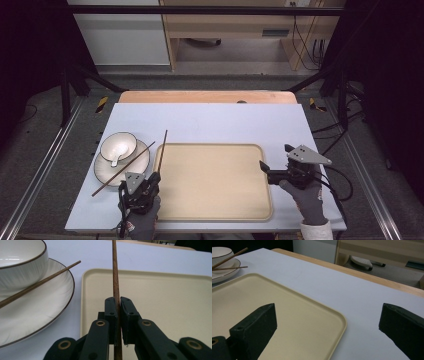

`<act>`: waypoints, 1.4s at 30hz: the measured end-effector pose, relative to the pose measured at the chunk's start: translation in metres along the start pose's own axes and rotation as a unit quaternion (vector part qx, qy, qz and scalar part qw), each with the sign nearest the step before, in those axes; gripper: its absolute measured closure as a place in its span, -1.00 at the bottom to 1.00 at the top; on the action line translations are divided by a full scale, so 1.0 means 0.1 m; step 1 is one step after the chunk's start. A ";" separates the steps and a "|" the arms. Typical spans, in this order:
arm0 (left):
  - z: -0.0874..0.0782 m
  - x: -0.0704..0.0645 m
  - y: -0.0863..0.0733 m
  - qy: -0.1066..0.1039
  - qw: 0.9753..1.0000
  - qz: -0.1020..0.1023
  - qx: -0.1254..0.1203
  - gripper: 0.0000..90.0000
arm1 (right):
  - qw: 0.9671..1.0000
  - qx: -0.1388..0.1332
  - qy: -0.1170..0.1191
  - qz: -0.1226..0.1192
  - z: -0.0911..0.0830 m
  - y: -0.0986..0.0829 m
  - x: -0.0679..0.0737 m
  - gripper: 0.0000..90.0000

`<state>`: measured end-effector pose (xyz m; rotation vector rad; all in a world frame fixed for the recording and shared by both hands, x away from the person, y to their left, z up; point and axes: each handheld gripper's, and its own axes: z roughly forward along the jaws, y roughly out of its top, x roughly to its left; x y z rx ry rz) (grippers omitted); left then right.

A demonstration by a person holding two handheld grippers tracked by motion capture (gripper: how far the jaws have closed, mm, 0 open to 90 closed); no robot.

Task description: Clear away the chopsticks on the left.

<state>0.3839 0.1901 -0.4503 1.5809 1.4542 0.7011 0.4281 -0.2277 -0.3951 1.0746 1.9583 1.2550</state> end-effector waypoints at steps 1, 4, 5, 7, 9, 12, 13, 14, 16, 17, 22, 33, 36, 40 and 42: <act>0.01 0.00 -0.02 0.001 1.000 0.000 0.001 0.87 | 1.000 0.001 0.000 -0.001 0.00 0.00 0.00 -0.96; 0.05 0.00 -0.09 0.007 1.000 -0.002 0.007 0.87 | 1.000 0.002 0.000 -0.002 0.01 0.00 0.01 -0.96; 0.06 0.00 -0.10 0.009 1.000 0.000 0.009 0.87 | 1.000 0.004 -0.001 -0.003 0.02 -0.01 0.01 -0.96; 0.07 0.01 -0.12 0.010 1.000 -0.003 0.013 0.87 | 1.000 0.005 -0.001 -0.005 0.03 -0.01 0.01 -0.96; 0.09 0.02 -0.14 0.012 1.000 -0.003 0.016 0.87 | 1.000 0.006 -0.001 -0.006 0.03 -0.01 0.01 -0.96; 0.12 0.02 -0.17 0.018 1.000 -0.001 0.023 0.87 | 1.000 0.007 -0.002 -0.006 0.04 -0.01 0.02 -0.96; 0.13 0.02 -0.18 0.017 1.000 -0.002 0.025 0.87 | 1.000 0.007 -0.002 -0.006 0.04 -0.01 0.02 -0.96; 0.14 0.02 -0.18 0.019 0.999 -0.002 0.027 0.87 | 1.000 0.007 -0.003 -0.006 0.04 -0.01 0.02 -0.96; 0.16 0.02 -0.19 0.021 0.999 -0.001 0.030 0.87 | 1.000 0.007 -0.003 -0.007 0.04 -0.01 0.01 -0.96; 0.17 0.02 -0.20 0.022 0.999 -0.001 0.031 0.87 | 1.000 0.007 -0.003 -0.007 0.04 -0.01 0.01 -0.96; 0.19 0.01 -0.22 0.022 0.999 -0.001 0.040 0.87 | 1.000 0.008 -0.004 -0.008 0.04 -0.01 0.01 -0.96; 0.23 0.02 -0.24 0.028 0.998 0.000 0.060 0.87 | 1.000 0.012 -0.004 -0.012 0.06 -0.02 0.02 -0.96; 0.24 0.02 -0.24 0.031 0.997 0.000 0.068 0.86 | 1.000 0.013 -0.004 -0.013 0.06 -0.02 0.02 -0.96; 0.25 0.02 -0.25 0.033 0.997 0.004 0.076 0.86 | 1.000 0.013 -0.005 -0.013 0.06 -0.02 0.02 -0.96; 0.25 0.02 -0.25 0.032 0.997 0.004 0.076 0.86 | 1.000 0.013 -0.006 -0.013 0.06 -0.02 0.02 -0.96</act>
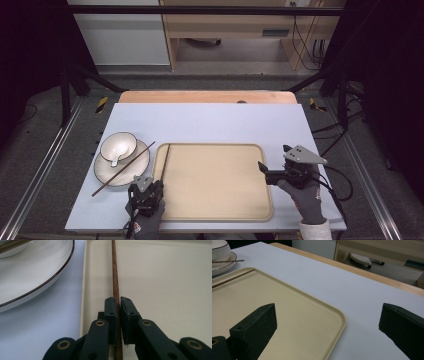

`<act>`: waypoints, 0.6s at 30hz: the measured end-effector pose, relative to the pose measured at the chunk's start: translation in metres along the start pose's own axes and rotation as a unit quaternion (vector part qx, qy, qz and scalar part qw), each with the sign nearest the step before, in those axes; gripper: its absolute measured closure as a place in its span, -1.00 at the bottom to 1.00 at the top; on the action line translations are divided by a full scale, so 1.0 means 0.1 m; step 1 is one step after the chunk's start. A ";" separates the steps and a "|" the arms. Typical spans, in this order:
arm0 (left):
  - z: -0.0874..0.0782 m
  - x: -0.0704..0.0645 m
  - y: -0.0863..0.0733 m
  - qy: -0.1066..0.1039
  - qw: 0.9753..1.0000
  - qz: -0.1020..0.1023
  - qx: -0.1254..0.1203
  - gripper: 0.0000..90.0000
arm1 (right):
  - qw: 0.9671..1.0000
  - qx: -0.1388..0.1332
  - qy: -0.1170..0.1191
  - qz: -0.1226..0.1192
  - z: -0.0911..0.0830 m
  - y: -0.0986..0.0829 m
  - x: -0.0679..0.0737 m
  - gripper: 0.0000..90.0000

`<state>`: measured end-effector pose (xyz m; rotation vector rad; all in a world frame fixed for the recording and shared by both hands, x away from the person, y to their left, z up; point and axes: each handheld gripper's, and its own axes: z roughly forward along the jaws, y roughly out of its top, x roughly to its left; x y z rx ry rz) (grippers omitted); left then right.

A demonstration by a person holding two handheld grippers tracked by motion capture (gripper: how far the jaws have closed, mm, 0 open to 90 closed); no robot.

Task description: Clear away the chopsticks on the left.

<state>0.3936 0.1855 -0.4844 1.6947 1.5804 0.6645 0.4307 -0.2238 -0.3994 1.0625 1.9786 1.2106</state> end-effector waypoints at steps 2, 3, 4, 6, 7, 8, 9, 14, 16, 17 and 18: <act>0.00 0.00 0.00 -0.001 1.000 0.000 0.001 0.86 | 1.000 0.000 0.000 0.000 0.00 0.00 0.00 -0.96; 0.00 0.00 0.00 -0.001 1.000 0.001 0.001 0.86 | 1.000 0.000 0.000 0.000 0.00 0.00 0.00 -0.96; 0.00 0.00 0.01 -0.001 1.000 0.001 0.002 0.86 | 1.000 0.000 0.000 0.000 0.00 0.00 0.00 -0.96; 0.00 0.00 0.01 -0.001 1.000 0.003 0.003 0.86 | 1.000 -0.001 0.000 -0.001 0.00 0.00 0.00 -0.96; 0.00 0.00 0.01 0.000 1.000 0.003 0.003 0.86 | 1.000 -0.001 0.000 0.000 0.00 0.00 0.00 -0.96; 0.00 0.00 0.01 0.000 1.000 0.004 0.003 0.86 | 1.000 -0.001 0.000 -0.001 0.00 0.00 0.00 -0.96; 0.00 0.00 0.01 -0.001 1.000 0.004 0.003 0.85 | 1.000 -0.001 0.000 -0.001 0.00 0.00 0.00 -0.96; 0.00 0.01 0.01 -0.005 1.000 0.005 0.003 0.83 | 1.000 -0.005 0.000 0.002 -0.03 0.01 -0.01 -0.96; -0.01 0.01 0.02 -0.007 1.000 0.006 -0.002 0.78 | 1.000 -0.008 0.000 0.004 -0.03 0.01 -0.01 -0.96; -0.01 0.01 0.03 -0.008 1.000 0.007 -0.003 0.73 | 1.000 -0.008 0.000 0.005 -0.04 0.01 -0.01 -0.96; -0.02 0.01 0.04 -0.010 1.000 0.008 -0.005 0.70 | 1.000 -0.008 -0.001 0.005 -0.04 0.01 -0.01 -0.96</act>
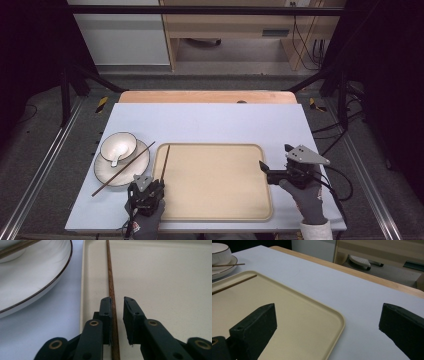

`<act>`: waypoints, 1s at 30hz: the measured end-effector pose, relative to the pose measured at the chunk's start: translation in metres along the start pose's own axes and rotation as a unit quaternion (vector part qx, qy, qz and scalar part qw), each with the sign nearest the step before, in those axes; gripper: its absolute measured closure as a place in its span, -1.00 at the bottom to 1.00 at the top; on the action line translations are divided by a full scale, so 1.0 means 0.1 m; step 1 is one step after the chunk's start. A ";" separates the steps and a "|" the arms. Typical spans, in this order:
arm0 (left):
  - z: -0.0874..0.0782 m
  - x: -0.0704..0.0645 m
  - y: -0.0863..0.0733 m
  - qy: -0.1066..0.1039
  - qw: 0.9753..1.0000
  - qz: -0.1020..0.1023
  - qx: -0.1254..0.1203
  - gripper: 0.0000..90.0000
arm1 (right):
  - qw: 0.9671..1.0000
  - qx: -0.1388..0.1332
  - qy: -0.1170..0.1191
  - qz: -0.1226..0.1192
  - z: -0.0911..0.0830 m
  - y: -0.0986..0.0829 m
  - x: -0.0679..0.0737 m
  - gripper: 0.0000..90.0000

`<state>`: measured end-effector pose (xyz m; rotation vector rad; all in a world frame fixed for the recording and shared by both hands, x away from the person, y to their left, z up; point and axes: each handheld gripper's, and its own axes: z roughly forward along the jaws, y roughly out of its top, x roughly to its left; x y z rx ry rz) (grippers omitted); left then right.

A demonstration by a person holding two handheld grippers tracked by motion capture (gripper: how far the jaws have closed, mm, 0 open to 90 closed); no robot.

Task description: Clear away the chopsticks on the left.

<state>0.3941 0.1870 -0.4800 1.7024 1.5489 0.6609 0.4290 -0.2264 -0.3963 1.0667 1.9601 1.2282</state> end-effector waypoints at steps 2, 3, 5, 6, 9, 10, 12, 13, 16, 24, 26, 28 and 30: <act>-0.04 0.01 0.03 -0.006 1.000 0.002 -0.010 0.65 | 1.000 -0.001 0.001 0.000 -0.01 0.00 0.00 -0.96; -0.05 0.01 0.04 -0.009 1.000 0.003 -0.012 0.59 | 1.000 -0.002 0.001 0.000 -0.01 0.00 -0.01 -0.96; -0.09 0.02 0.08 -0.019 1.000 0.006 -0.022 0.53 | 1.000 -0.001 0.001 0.001 -0.01 0.00 -0.01 -0.97; -0.11 0.03 0.10 -0.025 0.999 0.006 -0.028 0.49 | 1.000 -0.001 0.001 0.001 -0.01 0.00 -0.01 -0.97; -0.17 0.04 0.18 -0.047 0.998 0.019 -0.043 0.37 | 1.000 -0.004 0.001 0.003 -0.01 0.00 -0.01 -0.97; -0.18 0.04 0.21 -0.055 0.997 0.022 -0.048 0.34 | 1.000 -0.006 0.002 0.003 -0.02 0.00 -0.01 -0.97; -0.21 0.05 0.28 -0.072 0.995 0.028 -0.056 0.25 | 1.000 -0.007 0.002 0.005 -0.02 0.01 -0.01 -0.97; -0.22 0.05 0.31 -0.075 0.995 0.030 -0.057 0.21 | 1.000 -0.007 0.002 0.004 -0.02 0.01 -0.01 -0.97; -0.27 0.07 0.40 -0.077 0.994 0.049 -0.067 0.07 | 1.000 -0.008 0.002 0.006 -0.03 0.01 -0.01 -0.97; -0.36 0.23 0.54 -0.122 0.988 0.069 -0.059 -0.17 | 1.000 -0.017 0.001 0.009 -0.08 0.03 -0.04 -0.97; -0.37 0.27 0.56 -0.129 0.987 0.078 -0.056 -0.24 | 1.000 -0.018 0.001 0.010 -0.09 0.03 -0.04 -0.97; -0.39 0.32 0.57 -0.132 0.985 0.093 -0.054 -0.30 | 1.000 -0.018 0.002 0.010 -0.09 0.03 -0.04 -0.97; -0.40 0.38 0.55 -0.141 0.983 0.098 -0.055 -0.35 | 1.000 -0.018 0.002 0.010 -0.09 0.03 -0.04 -0.97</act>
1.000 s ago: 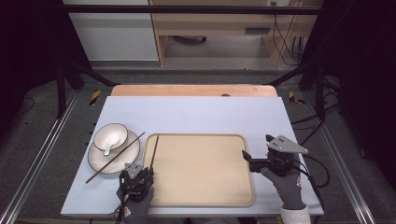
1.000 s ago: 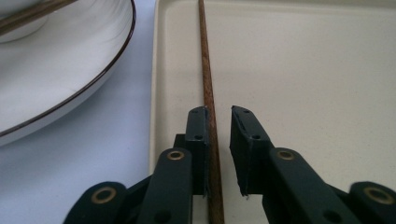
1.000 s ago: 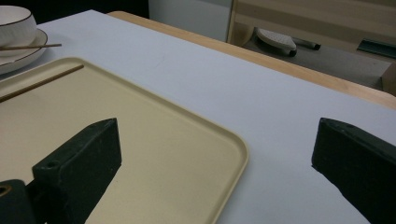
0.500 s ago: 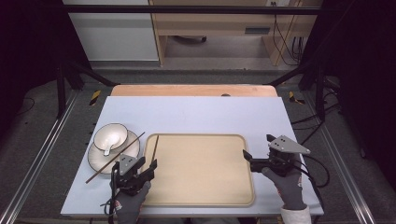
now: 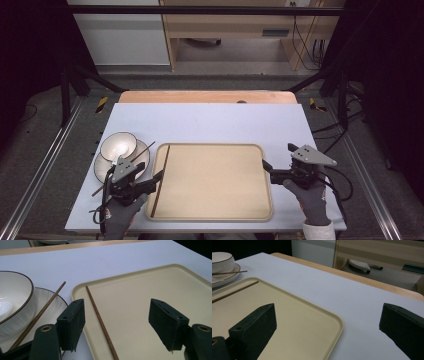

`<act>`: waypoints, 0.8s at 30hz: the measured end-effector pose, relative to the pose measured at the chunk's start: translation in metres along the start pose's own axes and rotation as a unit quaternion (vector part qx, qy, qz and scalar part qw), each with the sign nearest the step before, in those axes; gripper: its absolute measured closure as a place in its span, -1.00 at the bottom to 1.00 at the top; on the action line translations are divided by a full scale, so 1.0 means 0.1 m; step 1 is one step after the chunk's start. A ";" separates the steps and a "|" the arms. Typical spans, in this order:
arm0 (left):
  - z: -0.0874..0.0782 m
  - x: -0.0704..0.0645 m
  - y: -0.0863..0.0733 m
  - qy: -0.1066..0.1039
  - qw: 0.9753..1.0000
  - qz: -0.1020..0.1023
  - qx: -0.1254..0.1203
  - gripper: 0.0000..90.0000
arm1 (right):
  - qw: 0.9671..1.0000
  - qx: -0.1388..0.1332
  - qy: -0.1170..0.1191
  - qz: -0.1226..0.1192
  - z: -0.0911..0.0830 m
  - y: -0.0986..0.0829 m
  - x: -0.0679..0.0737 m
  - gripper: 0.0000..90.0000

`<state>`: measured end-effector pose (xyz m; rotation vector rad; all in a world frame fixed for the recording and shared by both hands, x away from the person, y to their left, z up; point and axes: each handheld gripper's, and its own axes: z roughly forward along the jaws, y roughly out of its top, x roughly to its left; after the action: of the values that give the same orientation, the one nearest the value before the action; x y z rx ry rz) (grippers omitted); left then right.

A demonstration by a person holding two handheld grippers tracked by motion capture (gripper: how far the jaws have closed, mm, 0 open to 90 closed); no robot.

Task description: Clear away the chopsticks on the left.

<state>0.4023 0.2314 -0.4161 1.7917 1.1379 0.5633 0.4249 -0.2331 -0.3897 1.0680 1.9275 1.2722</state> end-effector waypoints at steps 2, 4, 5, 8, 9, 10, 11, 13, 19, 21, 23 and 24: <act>-0.02 0.06 -0.03 -0.007 1.000 0.005 0.004 -0.38 | 1.000 0.000 0.000 0.000 0.00 0.00 0.00 -0.97; -0.03 0.10 -0.06 -0.007 1.000 0.016 0.009 -0.40 | 1.000 0.003 -0.001 -0.001 0.01 0.00 0.00 -0.97; -0.05 0.12 -0.08 -0.006 1.000 0.020 0.012 -0.41 | 1.000 0.003 -0.001 -0.001 0.01 -0.01 0.00 -0.97; -0.09 0.20 -0.13 -0.008 1.000 0.025 0.018 -0.42 | 1.000 0.004 0.000 -0.001 0.01 -0.01 0.01 -0.97; -0.12 0.22 -0.15 -0.005 0.999 0.028 0.018 -0.43 | 1.000 0.004 0.000 -0.001 0.01 -0.01 0.01 -0.97; -0.14 0.25 -0.17 -0.006 0.999 0.030 0.019 -0.43 | 1.000 0.005 0.000 0.000 0.01 -0.01 0.01 -0.97; -0.16 0.28 -0.18 -0.006 0.999 0.032 0.018 -0.43 | 1.000 0.005 0.001 0.000 0.01 -0.01 0.01 -0.97; -0.22 0.33 -0.21 -0.007 0.999 0.036 0.015 -0.44 | 1.000 0.006 0.001 0.001 0.01 -0.01 0.01 -0.97; -0.31 0.43 -0.28 -0.007 0.998 0.053 0.027 -0.45 | 1.000 0.009 0.002 -0.003 0.03 -0.02 0.02 -0.97; -0.33 0.46 -0.30 -0.004 0.998 0.059 0.031 -0.45 | 1.000 0.010 0.003 -0.003 0.03 -0.02 0.03 -0.97; -0.34 0.49 -0.31 0.000 0.998 0.061 0.035 -0.45 | 1.000 0.010 0.002 -0.003 0.04 -0.02 0.03 -0.97; -0.34 0.51 -0.32 0.002 0.997 0.062 0.040 -0.45 | 1.000 0.011 0.002 -0.004 0.04 -0.02 0.03 -0.97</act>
<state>0.3859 0.2970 -0.4320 1.9409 1.0692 0.6013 0.4256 -0.2295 -0.3932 1.0689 1.9510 1.2535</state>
